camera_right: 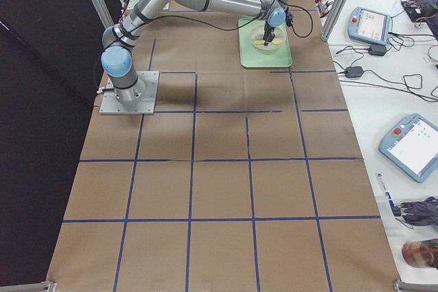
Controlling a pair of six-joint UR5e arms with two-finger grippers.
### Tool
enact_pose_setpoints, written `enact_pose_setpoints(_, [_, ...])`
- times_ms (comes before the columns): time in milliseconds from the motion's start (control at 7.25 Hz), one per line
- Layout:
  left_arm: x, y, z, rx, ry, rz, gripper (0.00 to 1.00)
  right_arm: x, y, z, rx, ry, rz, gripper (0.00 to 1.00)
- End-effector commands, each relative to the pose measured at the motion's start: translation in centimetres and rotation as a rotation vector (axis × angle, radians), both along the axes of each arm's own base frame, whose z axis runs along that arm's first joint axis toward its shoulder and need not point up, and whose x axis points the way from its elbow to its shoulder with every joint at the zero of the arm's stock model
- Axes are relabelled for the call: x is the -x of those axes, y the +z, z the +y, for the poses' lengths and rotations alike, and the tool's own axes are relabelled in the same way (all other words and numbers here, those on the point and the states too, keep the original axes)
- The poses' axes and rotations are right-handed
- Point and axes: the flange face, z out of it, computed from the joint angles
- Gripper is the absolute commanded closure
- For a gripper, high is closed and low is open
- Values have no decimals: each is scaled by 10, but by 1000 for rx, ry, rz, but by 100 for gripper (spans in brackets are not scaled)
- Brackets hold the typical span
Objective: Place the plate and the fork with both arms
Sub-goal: 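Lower the right gripper and grasp the yellow fork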
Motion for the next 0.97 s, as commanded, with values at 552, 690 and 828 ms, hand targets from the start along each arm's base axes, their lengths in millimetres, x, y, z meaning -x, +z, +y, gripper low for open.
enact_pose_setpoints(552, [2, -1, 1, -2, -6, -2, 0, -3, 12, -3, 23, -5, -7, 98])
enact_pose_setpoints(690, [2, -1, 1, -2, -6, -2, 0, -4, 25, -2, 36, -8, -20, 99])
enact_pose_setpoints(828, [2, -1, 1, -2, -6, -2, 0, -6, 40, 1, 38, -11, -50, 99])
